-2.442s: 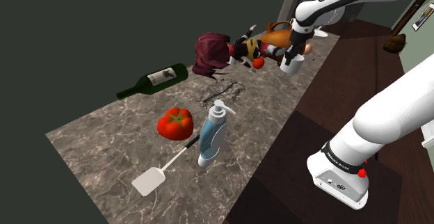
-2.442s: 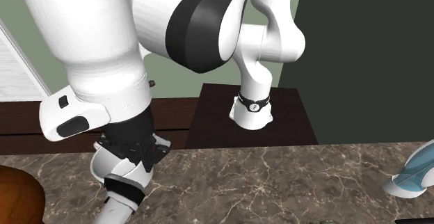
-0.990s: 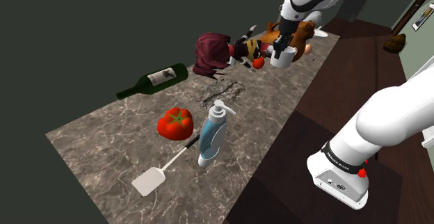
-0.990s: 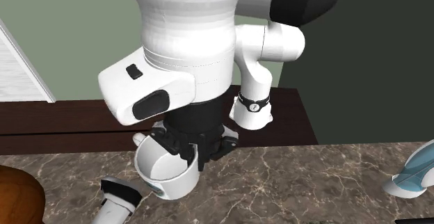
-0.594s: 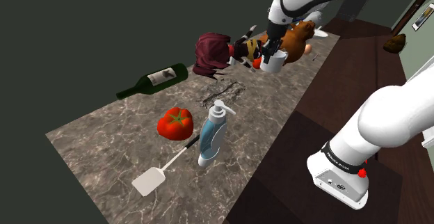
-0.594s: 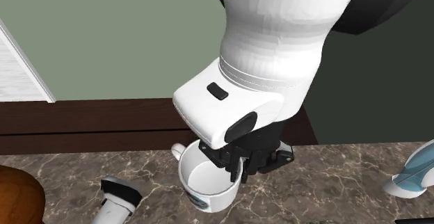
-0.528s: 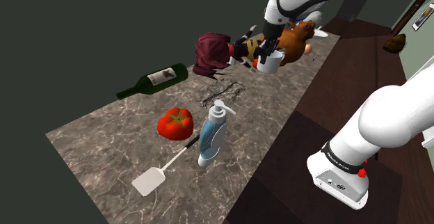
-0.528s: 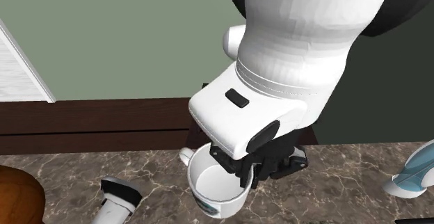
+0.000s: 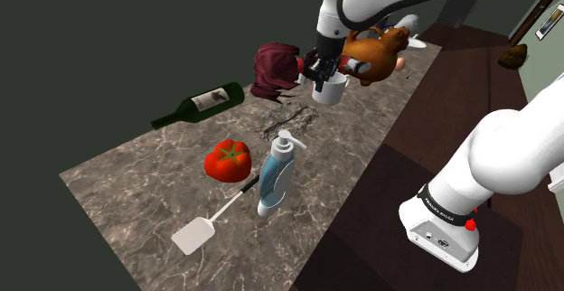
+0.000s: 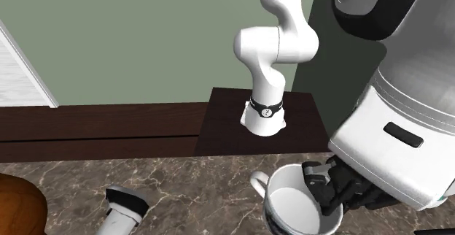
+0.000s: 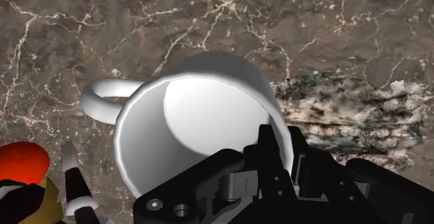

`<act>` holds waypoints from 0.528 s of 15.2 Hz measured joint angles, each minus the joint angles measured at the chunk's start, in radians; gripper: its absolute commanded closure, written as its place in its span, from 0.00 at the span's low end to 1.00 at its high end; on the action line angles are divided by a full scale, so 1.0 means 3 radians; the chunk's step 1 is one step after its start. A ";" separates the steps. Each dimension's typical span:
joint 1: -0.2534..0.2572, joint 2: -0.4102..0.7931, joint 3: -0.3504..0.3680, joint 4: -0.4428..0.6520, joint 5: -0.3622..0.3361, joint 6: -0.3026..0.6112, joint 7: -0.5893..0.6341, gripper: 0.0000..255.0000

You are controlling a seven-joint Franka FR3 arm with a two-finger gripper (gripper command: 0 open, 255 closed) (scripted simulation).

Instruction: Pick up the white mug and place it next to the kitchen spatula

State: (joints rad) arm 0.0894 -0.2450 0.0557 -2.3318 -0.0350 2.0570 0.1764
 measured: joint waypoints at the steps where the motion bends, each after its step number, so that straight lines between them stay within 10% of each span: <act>1: 0.0037 0.0041 0.0054 0.0042 0.0015 -0.0004 0.0083 1.00; 8: 0.0267 0.0441 0.0391 0.0381 0.0045 0.0039 0.0639 1.00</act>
State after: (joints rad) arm 0.1694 -0.1128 0.1731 -2.2174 -0.0216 2.0686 0.3680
